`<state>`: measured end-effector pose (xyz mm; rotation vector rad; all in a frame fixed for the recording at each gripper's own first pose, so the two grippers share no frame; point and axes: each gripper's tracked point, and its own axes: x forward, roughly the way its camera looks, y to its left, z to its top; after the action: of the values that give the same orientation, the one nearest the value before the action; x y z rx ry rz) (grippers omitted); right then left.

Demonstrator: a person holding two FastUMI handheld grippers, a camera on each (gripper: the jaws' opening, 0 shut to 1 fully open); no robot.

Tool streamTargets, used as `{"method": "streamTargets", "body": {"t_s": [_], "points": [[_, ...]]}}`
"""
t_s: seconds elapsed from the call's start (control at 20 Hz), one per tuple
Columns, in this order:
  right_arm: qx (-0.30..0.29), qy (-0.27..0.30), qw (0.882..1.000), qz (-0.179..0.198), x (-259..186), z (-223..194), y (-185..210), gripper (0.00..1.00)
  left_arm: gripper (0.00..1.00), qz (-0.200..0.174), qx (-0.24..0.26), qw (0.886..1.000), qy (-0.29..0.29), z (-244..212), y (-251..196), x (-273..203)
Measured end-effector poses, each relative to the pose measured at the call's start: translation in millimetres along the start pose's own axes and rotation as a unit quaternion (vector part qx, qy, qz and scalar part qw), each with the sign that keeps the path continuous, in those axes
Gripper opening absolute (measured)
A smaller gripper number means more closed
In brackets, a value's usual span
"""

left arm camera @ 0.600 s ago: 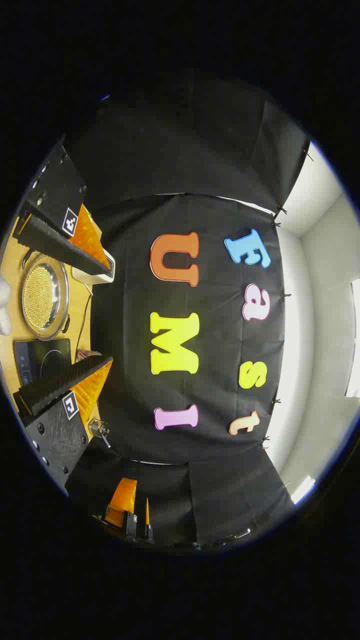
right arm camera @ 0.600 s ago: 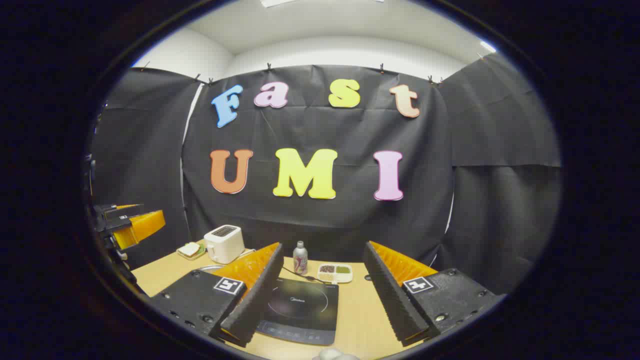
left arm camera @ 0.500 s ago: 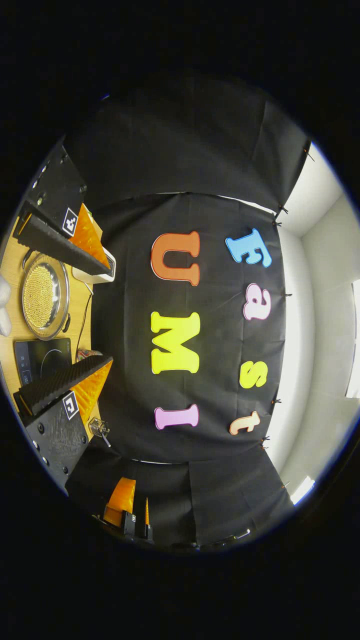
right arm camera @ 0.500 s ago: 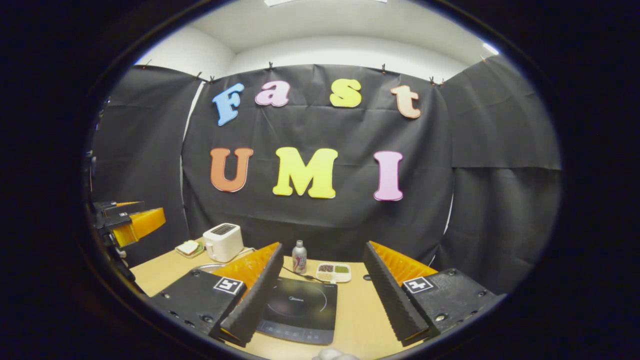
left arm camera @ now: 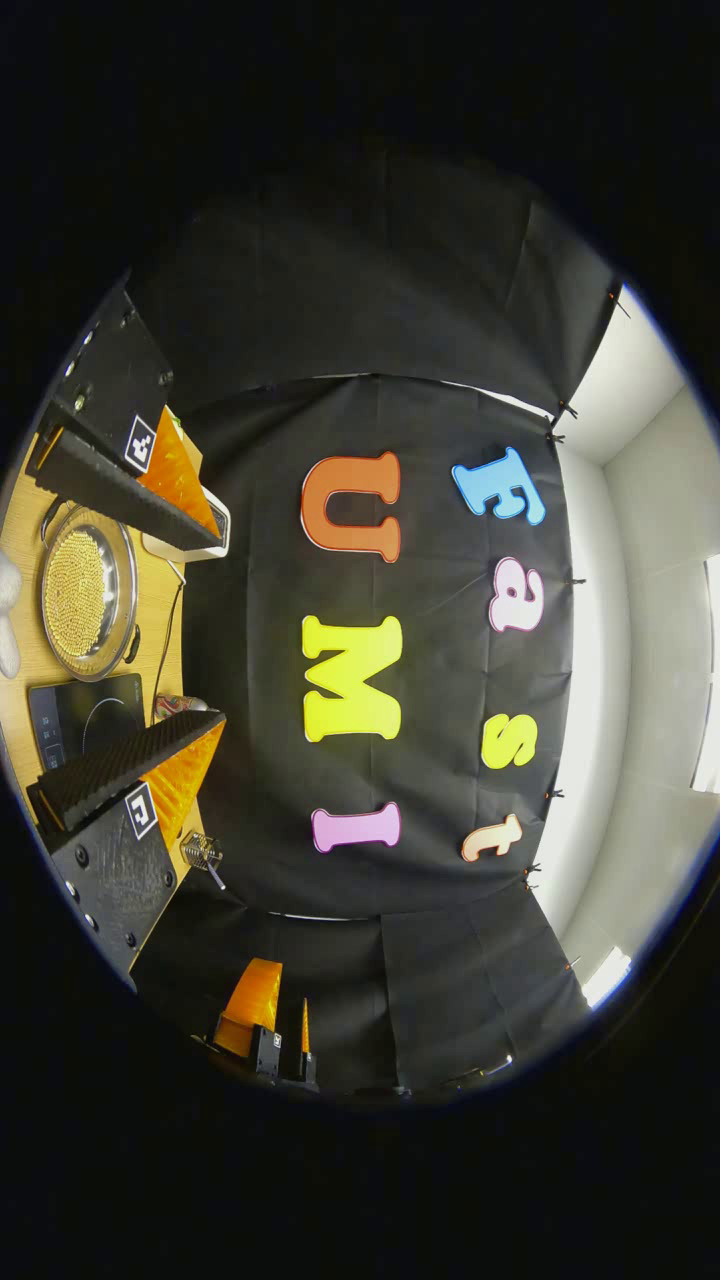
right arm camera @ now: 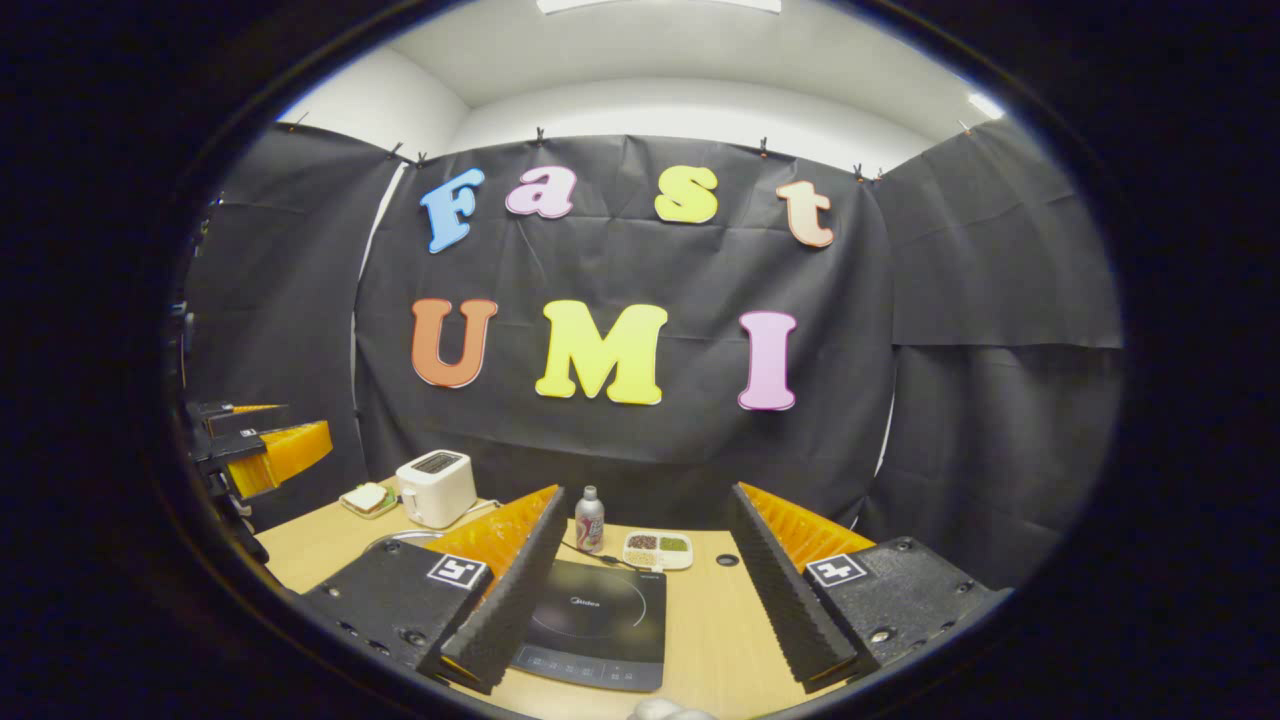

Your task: First push the handle of the pot to place it horizontally, then grasp the pot with both hands and set it on the induction cooktop.

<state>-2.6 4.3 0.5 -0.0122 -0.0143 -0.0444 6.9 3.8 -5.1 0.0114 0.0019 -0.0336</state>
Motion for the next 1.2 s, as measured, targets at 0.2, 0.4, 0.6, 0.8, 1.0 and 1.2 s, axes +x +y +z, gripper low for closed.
{"method": "streamTargets", "body": {"t_s": [0.2,0.4,0.6,0.8,1.0,1.2], "points": [[0.002,0.009,1.0,-0.004,-0.2,-7.5,0.6,0.97,0.96,-0.004,0.0,1.0,0.012,-9.9,2.7,2.4],[-0.003,0.017,1.0,-0.003,1.1,-12.4,4.6,0.97,0.66,-0.03,-0.016,0.998,0.051,-28.2,-5.2,-0.3],[-0.009,0.021,1.0,0.002,1.4,-16.9,10.3,0.97,0.23,-0.029,-0.01,0.996,0.086,-50.2,-0.6,1.6],[0.001,0.033,0.999,0.01,3.3,-25.4,15.4,1.0,0.0,-0.06,-0.004,0.987,0.147,-94.8,-10.8,3.9],[0.005,0.05,0.999,0.01,7.6,-37.7,16.0,1.0,0.0,-0.093,-0.001,0.961,0.262,-174.6,-15.4,-4.8],[0.006,0.078,0.997,0.019,11.4,-57.6,23.3,0.97,0.0,-0.113,-0.007,0.92,0.376,-249.7,-8.6,-33.2]]}}
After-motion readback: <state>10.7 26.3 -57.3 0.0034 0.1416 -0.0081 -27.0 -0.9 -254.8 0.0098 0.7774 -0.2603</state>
